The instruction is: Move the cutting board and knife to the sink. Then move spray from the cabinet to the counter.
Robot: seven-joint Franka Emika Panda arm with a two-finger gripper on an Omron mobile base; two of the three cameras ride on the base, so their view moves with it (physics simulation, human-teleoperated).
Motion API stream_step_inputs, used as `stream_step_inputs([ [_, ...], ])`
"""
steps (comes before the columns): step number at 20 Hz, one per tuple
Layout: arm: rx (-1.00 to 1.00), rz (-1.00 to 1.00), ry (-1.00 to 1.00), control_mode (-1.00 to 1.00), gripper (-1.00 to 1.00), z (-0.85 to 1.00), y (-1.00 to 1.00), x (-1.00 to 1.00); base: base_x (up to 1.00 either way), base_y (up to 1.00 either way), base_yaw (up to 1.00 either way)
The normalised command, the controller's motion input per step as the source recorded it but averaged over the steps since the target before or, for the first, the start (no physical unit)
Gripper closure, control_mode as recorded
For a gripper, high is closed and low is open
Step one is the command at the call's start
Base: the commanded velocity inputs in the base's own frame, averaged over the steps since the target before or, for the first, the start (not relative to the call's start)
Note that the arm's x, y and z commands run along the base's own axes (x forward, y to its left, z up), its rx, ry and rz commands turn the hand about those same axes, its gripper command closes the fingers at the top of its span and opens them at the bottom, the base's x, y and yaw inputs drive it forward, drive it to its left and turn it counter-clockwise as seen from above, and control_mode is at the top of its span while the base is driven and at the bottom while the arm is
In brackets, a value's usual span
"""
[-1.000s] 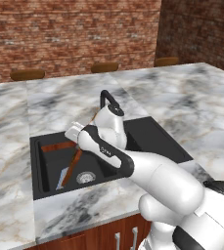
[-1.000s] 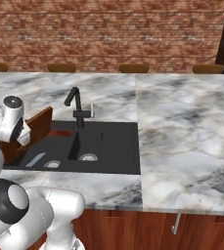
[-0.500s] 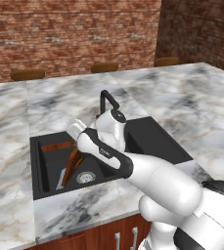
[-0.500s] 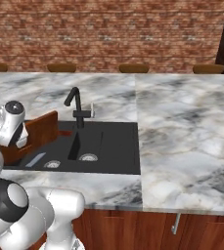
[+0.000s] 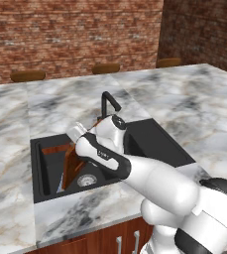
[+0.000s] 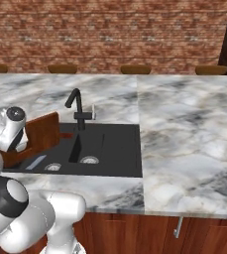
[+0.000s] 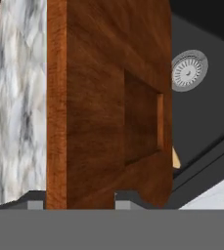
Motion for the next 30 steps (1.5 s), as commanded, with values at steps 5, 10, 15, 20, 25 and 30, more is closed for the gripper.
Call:
stream_step_inputs([
  [5, 0.0, 0.0, 0.17, -1.0, 1.0, -0.96, 0.0, -0.26, 0.0, 0.0, 0.0],
  [10, 0.0, 0.0, 0.18, -1.0, 1.0, -0.7, 0.0, -0.31, 0.0, 0.0, 0.0],
  [15, 0.13, 0.17, 0.01, -1.0, 1.0, -0.06, 0.1, -0.09, 0.0, 0.0, 0.0],
  [20, 0.06, 0.08, 0.03, -1.0, 1.0, 0.0, 0.06, 0.0, 0.0, 0.0, 0.0],
  [25, -0.02, 0.0, 0.1, -1.0, 1.0, -0.27, -0.03, 0.02, 0.0, 0.0, 0.0],
  [30, 0.0, 0.0, 0.25, -1.0, 1.0, -0.57, -0.28, 0.0, 0.0, 0.0, 0.0],
])
